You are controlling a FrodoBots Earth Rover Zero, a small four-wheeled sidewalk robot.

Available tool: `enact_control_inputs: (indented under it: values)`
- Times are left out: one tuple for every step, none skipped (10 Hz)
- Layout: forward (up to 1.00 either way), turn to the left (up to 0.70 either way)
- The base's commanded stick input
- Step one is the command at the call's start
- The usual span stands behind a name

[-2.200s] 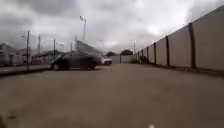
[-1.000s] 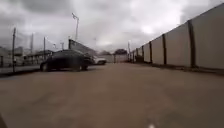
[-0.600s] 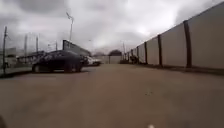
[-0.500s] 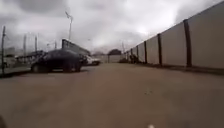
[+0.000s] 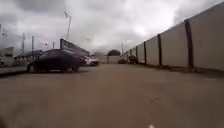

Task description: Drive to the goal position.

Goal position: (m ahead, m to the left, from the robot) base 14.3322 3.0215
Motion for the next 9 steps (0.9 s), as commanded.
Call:
enact_control_inputs:
  values:
    - [0.5,0.0]
    - [0.5,0.0]
    - [0.5,0.0]
    - [0.5,0.0]
    - [0.5,0.0]
    - [0.5,0.0]
    - [0.5,0.0]
    - [0.5,0.0]
    - [0.5,0.0]
